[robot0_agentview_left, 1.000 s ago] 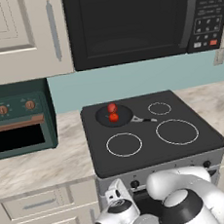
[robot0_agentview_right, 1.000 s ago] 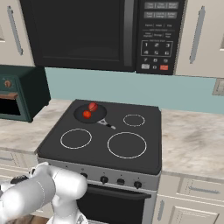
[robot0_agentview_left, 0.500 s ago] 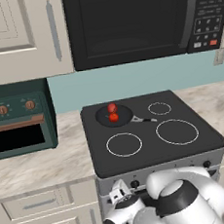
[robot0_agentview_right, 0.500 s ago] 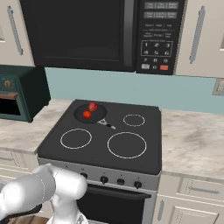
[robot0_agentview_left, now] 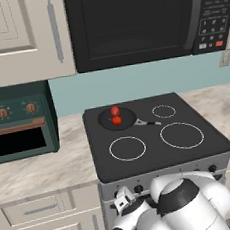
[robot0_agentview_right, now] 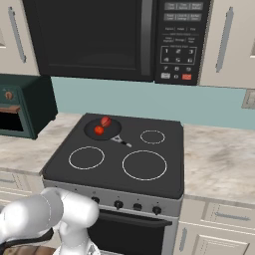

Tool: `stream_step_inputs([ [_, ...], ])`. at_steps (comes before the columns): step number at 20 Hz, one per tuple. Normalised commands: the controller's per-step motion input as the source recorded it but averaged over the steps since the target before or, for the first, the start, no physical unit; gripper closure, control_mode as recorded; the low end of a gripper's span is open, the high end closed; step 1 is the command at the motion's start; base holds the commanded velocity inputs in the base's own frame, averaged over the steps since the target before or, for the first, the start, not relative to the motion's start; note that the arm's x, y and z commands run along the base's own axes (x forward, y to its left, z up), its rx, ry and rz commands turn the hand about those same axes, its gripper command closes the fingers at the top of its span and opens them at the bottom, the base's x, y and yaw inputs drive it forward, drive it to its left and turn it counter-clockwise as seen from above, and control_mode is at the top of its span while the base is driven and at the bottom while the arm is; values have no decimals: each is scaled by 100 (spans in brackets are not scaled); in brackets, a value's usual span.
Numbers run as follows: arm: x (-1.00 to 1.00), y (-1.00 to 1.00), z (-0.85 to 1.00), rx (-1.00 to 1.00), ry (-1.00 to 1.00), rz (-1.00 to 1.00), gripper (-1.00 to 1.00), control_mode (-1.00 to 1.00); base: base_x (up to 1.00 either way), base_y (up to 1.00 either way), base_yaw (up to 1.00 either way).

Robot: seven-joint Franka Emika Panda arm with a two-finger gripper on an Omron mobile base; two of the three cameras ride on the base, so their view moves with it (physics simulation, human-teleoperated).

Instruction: Place the pan on the rear left burner on the stove. Then place the tomato and the onion in the pan and turn on the rear left burner.

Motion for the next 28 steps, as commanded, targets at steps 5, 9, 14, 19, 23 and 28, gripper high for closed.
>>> stream_step_inputs([
  [5, 0, -3, 0, 0, 0, 9, 100, -100, 0, 0, 0],
  [9, 0, 0, 1, 0, 0, 7, 100, -100, 0, 0, 0],
  [14, 0, 0, 17, 0, 0, 5, 100, -100, 0, 0, 0],
  [19, -2, 0, 32, 2, 0, 1, 100, -100, 0, 0, 0],
  [23, 0, 0, 24, 6, 0, 0, 100, -100, 0, 0, 0],
  [28, 2, -1, 2, 2, 2, 0, 100, -100, 0, 0, 0],
])
